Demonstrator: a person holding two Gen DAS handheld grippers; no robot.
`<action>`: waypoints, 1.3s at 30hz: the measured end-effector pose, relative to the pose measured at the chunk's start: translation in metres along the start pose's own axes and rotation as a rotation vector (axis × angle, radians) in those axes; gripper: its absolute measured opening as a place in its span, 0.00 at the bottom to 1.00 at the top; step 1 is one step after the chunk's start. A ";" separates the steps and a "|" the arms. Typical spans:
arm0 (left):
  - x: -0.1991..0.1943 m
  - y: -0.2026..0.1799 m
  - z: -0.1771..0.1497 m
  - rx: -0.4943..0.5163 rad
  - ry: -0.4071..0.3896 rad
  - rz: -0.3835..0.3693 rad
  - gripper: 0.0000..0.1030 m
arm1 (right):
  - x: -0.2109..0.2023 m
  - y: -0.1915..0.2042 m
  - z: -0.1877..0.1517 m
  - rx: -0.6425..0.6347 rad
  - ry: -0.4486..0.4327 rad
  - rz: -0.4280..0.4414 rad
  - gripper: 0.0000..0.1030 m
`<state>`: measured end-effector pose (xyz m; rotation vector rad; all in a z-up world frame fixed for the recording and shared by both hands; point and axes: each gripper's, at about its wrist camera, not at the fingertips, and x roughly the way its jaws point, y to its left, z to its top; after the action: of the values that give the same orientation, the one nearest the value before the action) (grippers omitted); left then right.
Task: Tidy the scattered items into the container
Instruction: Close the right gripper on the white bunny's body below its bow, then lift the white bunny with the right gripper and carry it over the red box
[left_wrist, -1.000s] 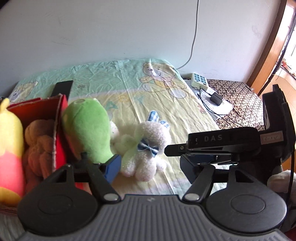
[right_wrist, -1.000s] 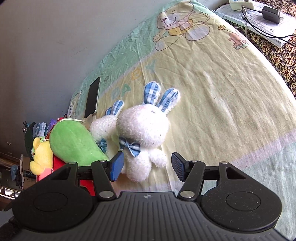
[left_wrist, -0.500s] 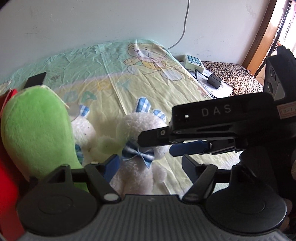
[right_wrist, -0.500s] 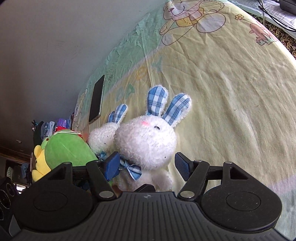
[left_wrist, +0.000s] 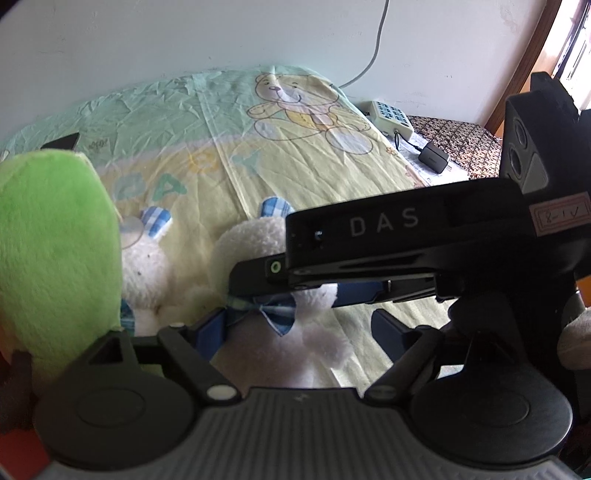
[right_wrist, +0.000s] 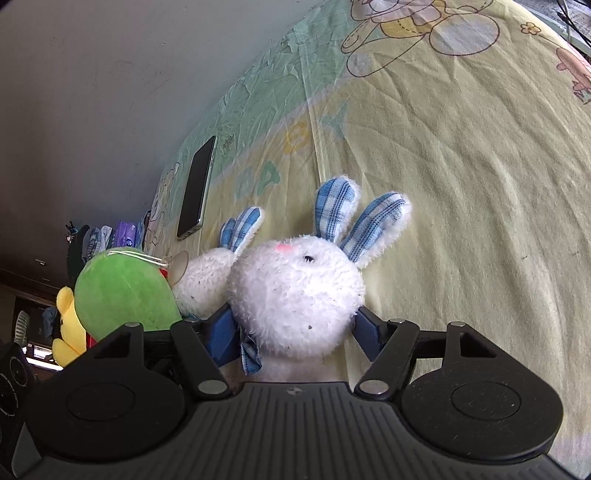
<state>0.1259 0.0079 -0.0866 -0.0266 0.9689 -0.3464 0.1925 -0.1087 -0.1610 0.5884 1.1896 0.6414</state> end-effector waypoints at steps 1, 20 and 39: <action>-0.001 -0.001 0.000 -0.001 0.000 -0.001 0.82 | -0.002 -0.001 0.000 -0.001 0.006 0.006 0.63; -0.023 -0.053 -0.035 0.103 0.037 -0.114 0.83 | -0.084 -0.040 -0.043 0.038 -0.010 -0.047 0.57; -0.113 -0.049 -0.050 0.040 -0.134 -0.118 0.62 | -0.114 0.049 -0.072 -0.186 -0.118 0.048 0.57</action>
<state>0.0132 0.0020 -0.0159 -0.0699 0.8290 -0.4665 0.0886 -0.1521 -0.0718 0.4916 0.9959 0.7389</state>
